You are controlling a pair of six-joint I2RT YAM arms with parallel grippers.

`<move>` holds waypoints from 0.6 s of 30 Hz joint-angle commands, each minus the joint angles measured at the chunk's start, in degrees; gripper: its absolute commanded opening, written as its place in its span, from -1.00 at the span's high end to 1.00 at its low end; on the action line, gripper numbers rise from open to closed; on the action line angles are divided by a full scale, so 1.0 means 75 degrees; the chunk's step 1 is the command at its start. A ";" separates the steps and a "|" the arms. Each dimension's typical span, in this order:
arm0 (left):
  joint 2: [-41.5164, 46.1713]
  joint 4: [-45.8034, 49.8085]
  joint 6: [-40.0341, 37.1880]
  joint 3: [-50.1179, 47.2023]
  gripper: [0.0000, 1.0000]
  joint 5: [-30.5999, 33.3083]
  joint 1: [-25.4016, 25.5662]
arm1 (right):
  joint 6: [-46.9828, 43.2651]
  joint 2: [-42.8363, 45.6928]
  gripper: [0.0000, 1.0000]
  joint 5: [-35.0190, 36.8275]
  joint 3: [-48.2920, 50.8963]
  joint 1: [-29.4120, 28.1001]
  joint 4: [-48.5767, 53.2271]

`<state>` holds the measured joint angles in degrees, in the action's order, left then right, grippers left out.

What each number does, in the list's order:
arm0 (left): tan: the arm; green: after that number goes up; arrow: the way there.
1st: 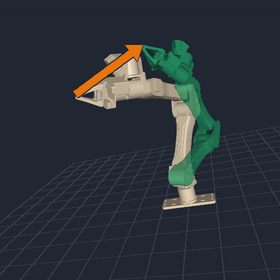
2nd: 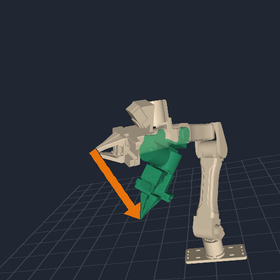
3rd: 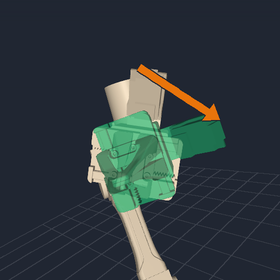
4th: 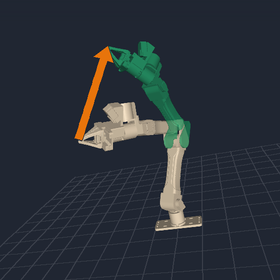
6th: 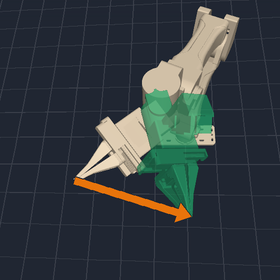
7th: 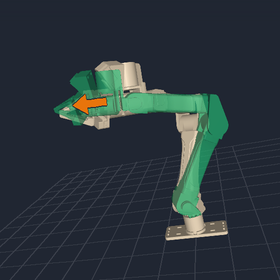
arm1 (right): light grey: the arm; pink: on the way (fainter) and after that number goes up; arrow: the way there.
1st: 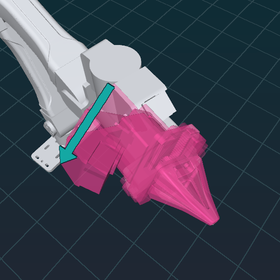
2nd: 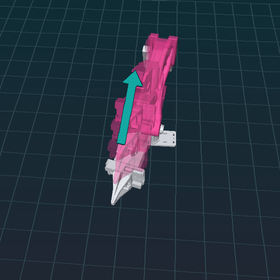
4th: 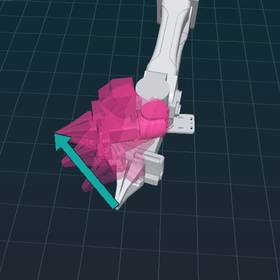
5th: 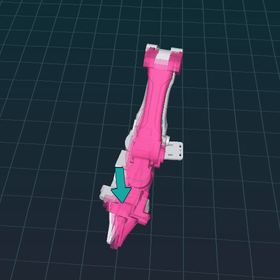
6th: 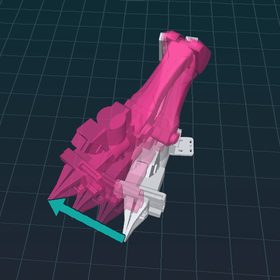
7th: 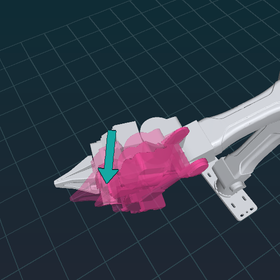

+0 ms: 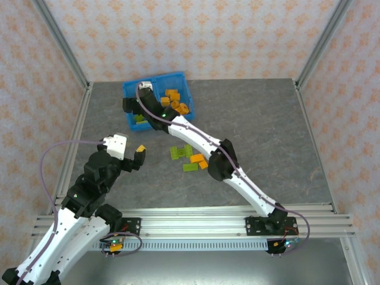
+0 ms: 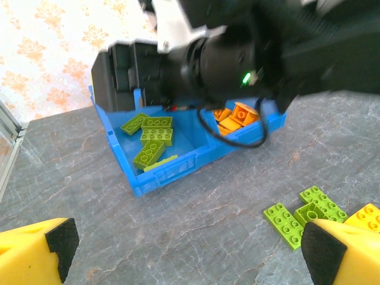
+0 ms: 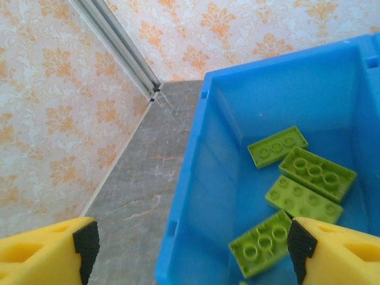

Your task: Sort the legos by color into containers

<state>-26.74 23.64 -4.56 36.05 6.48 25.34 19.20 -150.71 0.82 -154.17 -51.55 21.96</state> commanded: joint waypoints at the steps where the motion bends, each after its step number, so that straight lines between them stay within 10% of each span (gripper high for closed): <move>1: 0.0105 -0.0101 -0.0145 0.0016 -0.99 0.0149 -0.0077 | -0.0077 0.2286 -0.75 -0.0083 0.0798 0.0076 0.1356; 8: -0.0719 -0.0122 -0.0147 0.0088 -0.99 -0.1400 -0.0069 | -0.0690 0.6565 -0.88 -0.0473 0.5748 0.0084 0.1608; 18: -0.3649 0.0672 0.4613 0.1192 -0.99 -0.1287 0.0088 | -0.0286 1.1993 -0.99 -0.0769 1.0601 0.0076 0.3833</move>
<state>-49.95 24.77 16.14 42.09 -5.10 25.39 14.83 -65.39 -4.27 -80.68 -50.96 42.15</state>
